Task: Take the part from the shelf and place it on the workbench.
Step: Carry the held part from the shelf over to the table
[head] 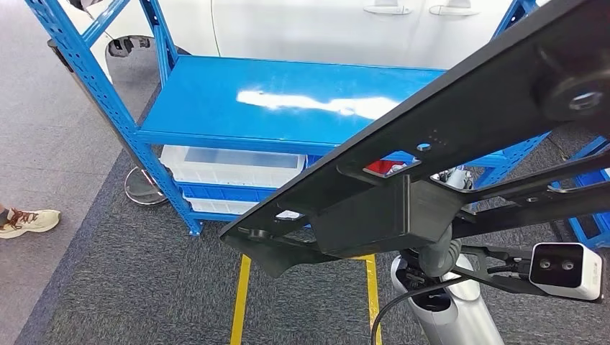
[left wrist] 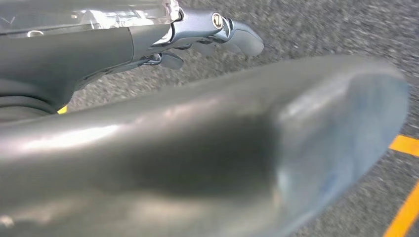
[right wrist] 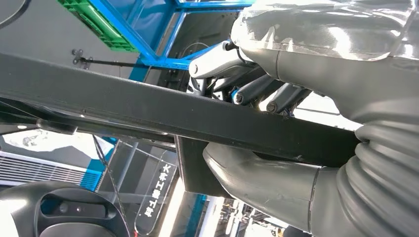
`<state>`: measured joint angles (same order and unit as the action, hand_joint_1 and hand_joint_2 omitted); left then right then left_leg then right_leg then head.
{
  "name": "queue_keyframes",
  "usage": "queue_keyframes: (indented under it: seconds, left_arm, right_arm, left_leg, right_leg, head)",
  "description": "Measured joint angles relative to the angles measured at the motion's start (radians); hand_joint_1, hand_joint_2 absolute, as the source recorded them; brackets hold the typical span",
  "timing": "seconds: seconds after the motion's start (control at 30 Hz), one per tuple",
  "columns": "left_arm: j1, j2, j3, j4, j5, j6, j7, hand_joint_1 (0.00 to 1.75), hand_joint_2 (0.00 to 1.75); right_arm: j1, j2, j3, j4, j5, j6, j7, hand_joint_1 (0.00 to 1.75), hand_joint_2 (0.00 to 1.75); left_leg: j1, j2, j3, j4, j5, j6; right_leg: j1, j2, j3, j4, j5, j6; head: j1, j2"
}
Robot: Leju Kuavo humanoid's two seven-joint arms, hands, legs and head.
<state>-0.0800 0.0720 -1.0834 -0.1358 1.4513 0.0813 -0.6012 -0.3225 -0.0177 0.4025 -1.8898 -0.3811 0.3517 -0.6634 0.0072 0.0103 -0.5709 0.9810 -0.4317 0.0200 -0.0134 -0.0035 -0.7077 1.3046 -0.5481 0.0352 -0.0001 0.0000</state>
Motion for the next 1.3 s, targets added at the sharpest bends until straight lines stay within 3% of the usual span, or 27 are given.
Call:
queue_keyframes:
  seconds: [0.07,0.13,0.2,0.27,0.33,0.4,0.43,0.47,0.5,0.57,0.63,0.67,0.7,0.77,0.8,0.83,0.9,0.93,0.97,1.0,1.03,1.1,1.17,1.27,1.3]
  left_arm:
    - [0.000,0.000,-0.002,0.000,0.000,0.000,0.000,0.00,0.00]
    - [0.000,-0.001,-0.005,0.000,0.000,0.000,0.000,0.00,0.00]
    - [0.000,-0.002,-0.007,0.000,0.000,0.000,0.000,0.00,0.00]
    - [0.002,-0.002,-0.008,0.001,0.000,0.000,0.000,0.00,0.00]
    - [0.003,-0.002,-0.010,0.002,0.000,0.001,0.001,0.00,0.00]
    - [0.004,-0.003,-0.013,0.002,0.000,0.002,0.003,0.00,0.00]
    - [0.004,-0.002,-0.014,0.002,0.000,0.003,0.003,0.00,0.00]
    - [0.003,-0.002,-0.015,0.002,0.000,0.003,0.004,0.00,0.00]
    - [0.003,-0.002,-0.015,0.002,0.000,0.003,0.005,0.00,0.00]
    - [0.003,-0.002,-0.016,0.002,0.000,0.003,0.006,0.00,0.00]
    - [0.000,-0.002,-0.016,0.002,0.000,0.003,0.007,0.00,0.00]
    - [-0.001,-0.002,-0.017,0.002,0.000,0.003,0.007,0.00,0.00]
    - [-0.002,-0.002,-0.017,0.002,0.000,0.003,0.007,0.00,0.00]
    - [-0.001,-0.002,-0.017,0.002,0.000,0.004,0.008,0.00,0.00]
    - [-0.001,-0.002,-0.017,0.002,0.000,0.004,0.008,0.00,0.00]
    - [-0.001,-0.002,-0.017,0.002,0.000,0.004,0.009,0.00,0.00]
    - [-0.002,-0.003,-0.017,0.002,0.002,0.004,0.011,0.00,0.00]
    - [-0.002,-0.002,-0.017,0.002,0.002,0.004,0.014,0.00,0.00]
    - [-0.001,-0.002,-0.017,0.002,0.003,0.005,0.017,0.00,0.00]
    - [-0.001,-0.002,-0.017,0.002,0.003,0.006,0.021,0.00,0.00]
    - [0.000,-0.002,-0.017,0.002,0.003,0.007,0.024,0.00,0.00]
    - [0.001,-0.002,-0.017,0.002,0.003,0.012,0.033,0.00,0.00]
    - [0.002,-0.002,-0.017,0.002,0.004,0.019,0.048,0.00,0.00]
    - [0.000,-0.002,-0.017,0.002,0.004,0.026,0.066,0.00,0.00]
    - [0.000,-0.002,-0.017,0.002,0.004,0.026,0.070,0.00,0.00]
  right_arm:
    - [0.000,-0.001,0.000,-0.001,0.000,0.000,0.000,1.75,1.75]
    - [0.001,-0.001,0.000,-0.004,0.000,0.000,0.000,1.75,1.75]
    - [0.004,-0.001,0.000,-0.009,0.000,0.001,0.000,1.75,1.75]
    - [0.007,-0.001,0.000,-0.011,0.002,0.002,0.000,1.75,1.75]
    - [0.010,-0.001,0.001,-0.013,0.005,0.003,-0.001,1.75,1.75]
    - [0.013,-0.001,0.001,-0.015,0.009,0.005,-0.001,1.75,1.75]
    - [0.015,-0.001,0.001,-0.015,0.011,0.006,-0.001,1.75,1.75]
    - [0.018,-0.001,0.001,-0.015,0.012,0.006,-0.002,1.75,1.75]
    - [0.020,-0.001,0.001,-0.015,0.013,0.006,-0.003,1.75,1.75]
    - [0.024,-0.001,0.001,-0.016,0.015,0.007,-0.007,1.75,1.75]
    - [0.025,-0.001,0.001,-0.018,0.018,0.007,-0.011,1.75,1.75]
    - [0.025,-0.001,0.001,-0.019,0.019,0.008,-0.013,1.75,1.75]
    - [0.025,-0.001,0.001,-0.020,0.020,0.008,-0.013,1.75,1.75]
    - [0.026,-0.002,0.001,-0.021,0.021,0.008,-0.014,1.75,1.75]
    - [0.026,-0.002,0.001,-0.022,0.020,0.008,-0.014,1.75,1.75]
    - [0.025,-0.003,0.001,-0.023,0.020,0.008,-0.014,1.75,1.75]
    - [0.024,-0.004,0.001,-0.025,0.014,0.009,-0.013,1.75,1.75]
    - [0.024,-0.005,0.001,-0.025,0.007,0.010,-0.012,1.75,1.75]
    - [0.025,-0.006,0.001,-0.025,-0.002,0.013,-0.011,1.75,1.75]
    - [0.025,-0.006,0.001,-0.025,-0.010,0.017,-0.010,1.75,1.75]
    - [0.025,-0.007,0.001,-0.025,-0.016,0.021,-0.009,1.75,1.75]
    - [0.024,-0.007,0.001,-0.029,-0.019,0.025,-0.006,1.75,1.75]
    - [0.022,-0.007,0.001,-0.038,-0.013,0.024,-0.002,1.75,1.75]
    - [0.024,-0.006,0.001,-0.049,0.003,0.023,0.002,1.75,1.75]
    - [0.025,-0.006,0.001,-0.051,0.006,0.023,0.002,1.75,1.75]
  left_leg:
    - [0.000,0.000,-0.029,0.014,0.013,-0.004]
    - [-0.002,-0.002,-0.048,0.027,0.024,-0.013]
    - [-0.003,-0.002,-0.055,0.029,0.038,-0.025]
    - [-0.003,-0.003,-0.062,0.028,0.044,-0.036]
    - [-0.001,-0.004,-0.084,0.075,-0.012,-0.045]
    - [0.003,-0.005,-0.115,0.193,-0.111,-0.053]
    - [0.004,-0.005,-0.127,0.254,-0.141,-0.057]
    - [0.004,-0.005,-0.127,0.295,-0.149,-0.059]
    - [0.005,-0.005,-0.113,0.305,-0.136,-0.060]
    - [0.005,-0.005,-0.031,0.217,-0.084,-0.056]
    - [0.002,-0.006,0.070,0.074,-0.079,-0.048]
    - [-0.001,-0.007,0.096,0.029,-0.087,-0.043]
    - [-0.004,-0.008,0.106,0.005,-0.094,-0.038]
    - [-0.002,-0.007,0.093,-0.003,-0.079,-0.025]
    - [0.000,-0.005,0.084,-0.005,-0.069,-0.018]
    - [0.002,-0.004,0.073,-0.009,-0.057,-0.011]
    - [0.003,-0.001,0.048,-0.010,-0.035,-0.003]
    - [0.002,0.001,0.035,-0.009,-0.025,-0.002]
    - [0.002,0.004,0.022,-0.007,-0.016,-0.002]
    - [0.002,0.009,0.010,-0.005,-0.008,-0.003]
    - [0.002,0.014,0.000,-0.002,-0.001,-0.004]
    - [0.000,0.024,-0.017,0.007,0.007,-0.010]
    - [-0.003,0.035,-0.024,0.015,0.011,-0.019]
    - [-0.004,0.052,-0.024,0.017,0.018,-0.037]
    - [-0.002,0.045,-0.028,0.025,0.011,-0.043]
  right_leg:
    - [0.000,0.000,0.092,-0.108,0.050,-0.004]
    - [0.005,0.000,0.185,-0.247,0.047,-0.015]
    - [0.011,0.001,0.212,-0.302,0.031,-0.028]
    - [0.007,-0.001,0.199,-0.309,0.049,-0.042]
    - [0.002,-0.003,0.179,-0.317,0.075,-0.056]
    - [0.003,-0.004,0.154,-0.316,0.097,-0.063]
    - [0.004,-0.004,0.141,-0.315,0.106,-0.063]
    - [0.004,-0.005,0.126,-0.312,0.116,-0.063]
    - [0.005,-0.005,0.112,-0.309,0.125,-0.061]
    - [0.005,-0.004,0.085,-0.301,0.142,-0.056]
    - [0.007,-0.004,0.068,-0.295,0.157,-0.048]
    - [0.008,-0.004,0.065,-0.294,0.165,-0.042]
    - [0.008,-0.005,0.063,-0.296,0.174,-0.036]
    - [0.007,-0.005,0.058,-0.299,0.186,-0.024]
    - [0.006,-0.003,0.050,-0.290,0.173,-0.019]
    - [0.006,-0.002,0.037,-0.263,0.141,-0.014]
    - [0.002,0.000,0.001,-0.152,0.042,-0.007]
    - [0.001,0.000,-0.016,-0.083,0.007,-0.003]
    - [0.000,-0.001,-0.025,-0.030,-0.005,0.000]
    - [0.000,-0.001,-0.019,-0.007,0.005,0.001]
    - [-0.001,-0.003,0.006,-0.023,0.029,0.001]
    - [0.002,-0.023,0.106,-0.156,0.064,-0.005]
    - [0.009,-0.047,0.185,-0.277,0.057,-0.019]
    - [0.012,-0.036,0.190,-0.310,0.056,-0.044]
    - [0.010,-0.029,0.188,-0.313,0.063,-0.053]
  head:
    - [0.000,0.000]
    - [-0.001,0.000]
    - [0.002,0.000]
    - [0.005,0.000]
    - [0.001,0.000]
    - [-0.004,0.000]
    - [-0.004,0.000]
    - [-0.004,0.000]
    - [-0.004,0.000]
    - [-0.004,0.000]
    - [-0.004,0.000]
    - [-0.004,0.000]
    - [-0.006,0.000]
    - [-0.008,0.000]
    - [-0.007,0.000]
    - [-0.005,0.000]
    - [-0.002,0.000]
    - [-0.002,0.000]
    - [-0.002,0.000]
    - [-0.002,0.000]
    - [-0.002,0.000]
    - [-0.002,0.000]
    - [-0.002,0.000]
    - [-0.001,0.000]
    - [-0.001,0.000]
